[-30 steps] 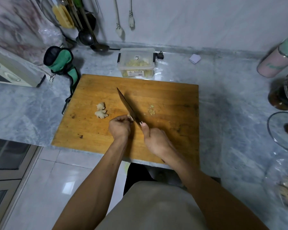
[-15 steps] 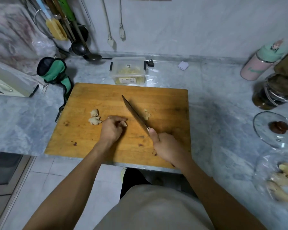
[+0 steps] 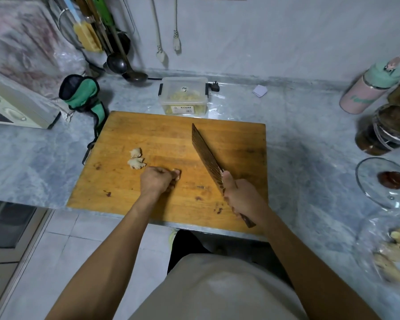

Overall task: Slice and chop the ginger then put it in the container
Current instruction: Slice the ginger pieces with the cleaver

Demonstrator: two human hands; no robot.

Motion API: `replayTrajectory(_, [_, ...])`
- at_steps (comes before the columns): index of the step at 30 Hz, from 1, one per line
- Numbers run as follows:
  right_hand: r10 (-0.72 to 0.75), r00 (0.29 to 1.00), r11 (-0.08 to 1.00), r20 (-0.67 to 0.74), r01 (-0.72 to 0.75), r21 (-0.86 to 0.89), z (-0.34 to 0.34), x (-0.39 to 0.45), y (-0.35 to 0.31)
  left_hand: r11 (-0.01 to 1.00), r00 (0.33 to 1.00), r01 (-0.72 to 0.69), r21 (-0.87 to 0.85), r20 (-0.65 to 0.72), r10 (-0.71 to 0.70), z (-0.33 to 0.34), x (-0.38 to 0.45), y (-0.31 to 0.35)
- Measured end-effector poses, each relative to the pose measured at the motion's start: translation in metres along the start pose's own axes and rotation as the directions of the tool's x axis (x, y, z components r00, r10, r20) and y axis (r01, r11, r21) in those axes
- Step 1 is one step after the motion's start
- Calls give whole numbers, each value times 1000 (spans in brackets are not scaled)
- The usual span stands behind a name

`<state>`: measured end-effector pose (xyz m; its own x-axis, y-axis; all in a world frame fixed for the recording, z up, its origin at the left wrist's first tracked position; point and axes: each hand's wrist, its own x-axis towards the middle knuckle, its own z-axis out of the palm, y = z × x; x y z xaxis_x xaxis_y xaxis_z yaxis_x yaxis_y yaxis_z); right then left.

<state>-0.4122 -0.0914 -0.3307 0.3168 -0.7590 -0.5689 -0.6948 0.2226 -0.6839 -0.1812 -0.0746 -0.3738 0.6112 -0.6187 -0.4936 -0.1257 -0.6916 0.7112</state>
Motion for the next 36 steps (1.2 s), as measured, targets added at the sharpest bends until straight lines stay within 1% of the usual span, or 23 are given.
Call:
replayTrajectory(2, [-31,999,1000,11,31,-3,2,-4,-3,990,995,97,-100,11,-97,4,-3,1])
replayTrajectory(4, [-58,998,998,34,58,-14,6,-11,-10,974,989,146,-172,6,-148,8,-6,2])
replayTrajectory(8, [-102,992,993,68,106,-54,24,-18,-20,948,975,200,-248,-41,-217,12,-9,5])
replayTrajectory(11, [-120,990,987,76,127,-96,31,-19,-24,935,966,215,-284,-76,-245,17,-13,11])
replayTrajectory(14, [-119,989,987,84,127,-98,28,-20,-25,938,964,202,-282,-113,-241,20,-15,12])
replayTrajectory(19, [-120,987,986,108,131,-99,20,-22,-27,956,966,143,-256,-172,-191,21,-19,10])
replayTrajectory(25, [-120,986,978,114,137,-159,22,-21,-30,961,967,144,-236,-175,-188,20,-21,12])
replayTrajectory(29, [-126,983,975,132,147,-165,20,-19,-31,979,967,94,-180,-217,-133,22,-24,11])
replayTrajectory(32, [-126,983,972,132,149,-181,20,-18,-31,982,962,84,-167,-243,-124,22,-22,11])
replayTrajectory(36, [-141,982,966,128,165,-197,24,-14,-31,983,969,68,-171,-222,-106,23,-17,6])
